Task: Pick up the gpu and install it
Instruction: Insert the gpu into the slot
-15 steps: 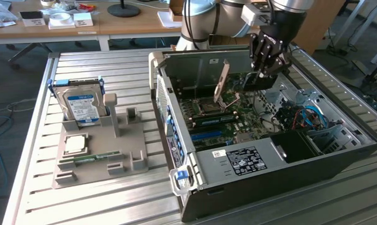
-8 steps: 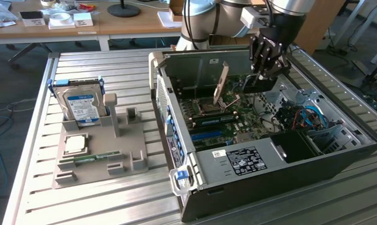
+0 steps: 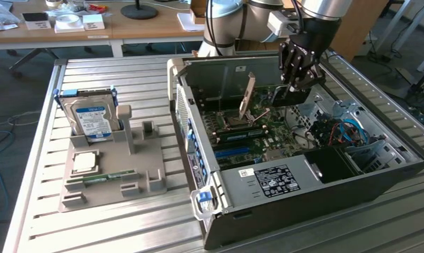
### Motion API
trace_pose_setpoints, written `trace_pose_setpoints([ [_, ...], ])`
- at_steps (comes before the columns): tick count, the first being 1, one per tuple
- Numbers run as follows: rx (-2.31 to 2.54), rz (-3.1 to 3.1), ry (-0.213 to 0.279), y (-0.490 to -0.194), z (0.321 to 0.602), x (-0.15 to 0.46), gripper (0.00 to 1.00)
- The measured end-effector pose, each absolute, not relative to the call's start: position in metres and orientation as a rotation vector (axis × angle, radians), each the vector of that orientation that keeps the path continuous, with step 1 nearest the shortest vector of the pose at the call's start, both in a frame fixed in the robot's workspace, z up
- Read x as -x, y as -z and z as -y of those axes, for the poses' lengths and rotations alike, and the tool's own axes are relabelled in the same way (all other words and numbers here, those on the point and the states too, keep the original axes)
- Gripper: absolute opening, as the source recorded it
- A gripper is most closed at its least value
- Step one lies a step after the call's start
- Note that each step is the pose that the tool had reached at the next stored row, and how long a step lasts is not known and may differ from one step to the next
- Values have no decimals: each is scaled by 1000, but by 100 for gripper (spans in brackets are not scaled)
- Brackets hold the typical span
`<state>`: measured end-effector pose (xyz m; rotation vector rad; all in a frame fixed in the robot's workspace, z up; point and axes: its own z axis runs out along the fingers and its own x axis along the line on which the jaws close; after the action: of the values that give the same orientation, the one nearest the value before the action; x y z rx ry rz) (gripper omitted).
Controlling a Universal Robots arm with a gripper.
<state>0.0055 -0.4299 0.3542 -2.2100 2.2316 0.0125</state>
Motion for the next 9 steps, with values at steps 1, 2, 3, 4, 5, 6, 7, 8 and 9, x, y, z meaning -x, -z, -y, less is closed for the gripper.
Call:
trace_pose_setpoints([
  [1, 2210, -2231, -12, -354, 430, -6, 27],
  [2, 2210, -2232, -12, -354, 430, -6, 27],
  [3, 2210, -2232, -13, -354, 430, -6, 27],
  [4, 2210, -2231, -12, -354, 430, -6, 27],
  [5, 2210, -2231, -12, -354, 430, -6, 27],
  [6, 2210, -2231, -12, -354, 430, -5, 27],
  [7, 2210, -2232, -13, -354, 430, -5, 27],
  [8, 2210, -2232, -12, -354, 430, -5, 27],
  [9, 2210, -2232, -12, -354, 430, -5, 27],
])
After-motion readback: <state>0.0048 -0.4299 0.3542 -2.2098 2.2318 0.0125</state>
